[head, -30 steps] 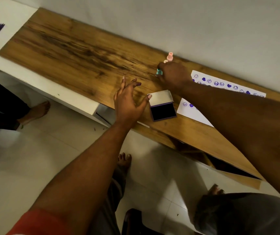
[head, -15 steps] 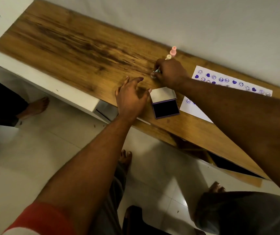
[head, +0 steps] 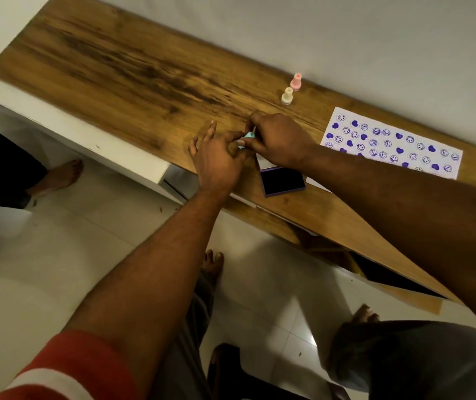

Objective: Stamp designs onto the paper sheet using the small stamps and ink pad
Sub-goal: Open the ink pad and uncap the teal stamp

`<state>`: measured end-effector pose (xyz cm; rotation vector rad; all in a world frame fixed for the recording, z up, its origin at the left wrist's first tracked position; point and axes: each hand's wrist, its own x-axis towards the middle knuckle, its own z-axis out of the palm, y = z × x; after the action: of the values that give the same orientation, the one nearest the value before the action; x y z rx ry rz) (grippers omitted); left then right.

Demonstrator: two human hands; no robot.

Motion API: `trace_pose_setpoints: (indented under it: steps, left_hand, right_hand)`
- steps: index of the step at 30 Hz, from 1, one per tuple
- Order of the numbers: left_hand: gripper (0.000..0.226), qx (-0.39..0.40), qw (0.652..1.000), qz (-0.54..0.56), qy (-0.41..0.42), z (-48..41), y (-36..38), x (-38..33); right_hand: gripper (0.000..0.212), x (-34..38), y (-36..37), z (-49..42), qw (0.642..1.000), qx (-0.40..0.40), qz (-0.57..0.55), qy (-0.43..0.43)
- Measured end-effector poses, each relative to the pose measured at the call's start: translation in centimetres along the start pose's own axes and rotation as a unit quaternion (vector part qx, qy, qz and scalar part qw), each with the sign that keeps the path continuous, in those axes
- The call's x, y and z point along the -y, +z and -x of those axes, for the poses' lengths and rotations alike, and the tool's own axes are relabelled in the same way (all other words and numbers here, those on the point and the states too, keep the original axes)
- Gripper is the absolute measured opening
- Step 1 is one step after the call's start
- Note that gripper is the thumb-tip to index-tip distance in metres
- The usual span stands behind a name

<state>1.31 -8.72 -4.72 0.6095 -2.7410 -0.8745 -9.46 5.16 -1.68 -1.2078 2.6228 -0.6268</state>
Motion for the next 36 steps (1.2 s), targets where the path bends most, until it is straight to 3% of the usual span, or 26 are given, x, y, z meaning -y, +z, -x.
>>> trace_pose_setpoints:
  steps: [4, 11, 15, 19, 23, 29, 36]
  left_hand:
    - [0.03, -0.01, 1.0, -0.008, -0.015, -0.2, -0.1, -0.1]
    - [0.031, 0.025, 1.0, -0.001, 0.001, -0.2, 0.1, 0.4]
    - [0.029, 0.093, 0.996, 0.011, 0.016, -0.5, 0.5, 0.8]
    - [0.036, 0.103, 0.994, 0.011, 0.048, -0.2, 0.9, 1.4]
    - [0.053, 0.118, 0.991, 0.006, 0.06, 0.3, 1.3, 1.7]
    - [0.037, 0.107, 0.993, 0.02, 0.042, 0.9, 1.5, 2.5]
    - [0.04, 0.108, 0.993, 0.044, 0.019, 1.4, 0.8, 2.6]
  right_hand:
    - [0.065, 0.1, 0.3, -0.5, 0.995, 0.006, 0.101, 0.004]
    - [0.064, -0.5, 0.7, -0.5, 0.987, 0.018, 0.159, -0.029]
    - [0.069, -1.4, 0.5, -0.3, 0.971, 0.043, 0.208, -0.111]
    - [0.059, -2.0, 0.5, 0.0, 0.961, 0.04, 0.227, -0.155]
    - [0.06, -2.3, -0.3, 0.7, 0.965, 0.035, 0.221, -0.139]
    - [0.053, -3.5, -1.4, 3.0, 0.97, 0.062, 0.215, -0.092]
    - [0.055, -4.6, -2.2, 5.4, 0.97, 0.052, 0.218, -0.09]
